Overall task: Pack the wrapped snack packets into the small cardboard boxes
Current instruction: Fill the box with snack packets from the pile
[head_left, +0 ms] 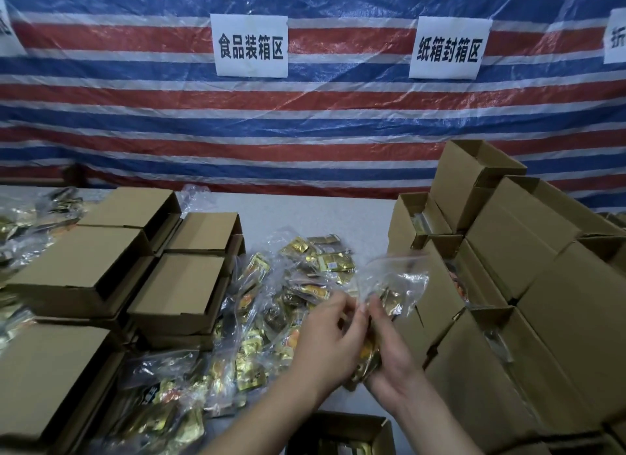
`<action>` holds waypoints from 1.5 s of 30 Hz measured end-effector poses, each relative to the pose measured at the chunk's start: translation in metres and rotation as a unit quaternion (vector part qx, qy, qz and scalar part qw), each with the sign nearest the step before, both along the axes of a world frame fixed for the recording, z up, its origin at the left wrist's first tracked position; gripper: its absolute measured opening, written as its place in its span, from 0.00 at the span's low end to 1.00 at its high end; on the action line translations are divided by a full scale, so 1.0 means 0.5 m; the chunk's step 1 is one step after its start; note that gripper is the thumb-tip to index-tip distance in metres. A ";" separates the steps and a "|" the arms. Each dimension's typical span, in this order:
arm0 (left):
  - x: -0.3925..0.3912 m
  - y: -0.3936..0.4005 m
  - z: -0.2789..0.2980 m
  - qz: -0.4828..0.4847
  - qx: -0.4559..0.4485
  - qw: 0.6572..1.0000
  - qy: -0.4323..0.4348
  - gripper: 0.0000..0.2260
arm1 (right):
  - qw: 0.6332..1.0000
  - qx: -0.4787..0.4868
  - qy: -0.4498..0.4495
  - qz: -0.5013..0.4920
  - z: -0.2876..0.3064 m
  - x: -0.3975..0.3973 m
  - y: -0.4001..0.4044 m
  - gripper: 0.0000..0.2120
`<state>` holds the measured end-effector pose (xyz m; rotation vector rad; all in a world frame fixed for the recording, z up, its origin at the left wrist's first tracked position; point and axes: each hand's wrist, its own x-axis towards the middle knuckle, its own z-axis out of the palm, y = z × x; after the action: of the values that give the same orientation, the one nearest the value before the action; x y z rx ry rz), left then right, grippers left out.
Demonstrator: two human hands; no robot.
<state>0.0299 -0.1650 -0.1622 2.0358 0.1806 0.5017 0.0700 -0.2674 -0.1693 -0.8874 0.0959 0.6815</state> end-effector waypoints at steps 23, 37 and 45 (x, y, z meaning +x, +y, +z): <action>-0.152 0.129 -0.284 -0.080 0.049 0.957 0.275 0.16 | 0.802 -0.422 -0.302 0.295 -0.106 -0.005 -0.076 0.26; -0.188 0.128 -0.409 -0.052 -0.090 0.931 0.350 0.08 | 0.460 -0.550 -0.381 0.584 -0.274 -0.045 0.031 0.19; -0.189 0.113 -0.386 -0.059 -0.059 0.935 0.345 0.08 | 0.597 -0.514 -0.277 0.550 -0.340 -0.066 -0.015 0.38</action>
<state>-0.0644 -0.1085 -0.3549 2.0128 0.4918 -0.3154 0.0370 -0.2749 -0.3393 -2.3338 -0.7956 1.5121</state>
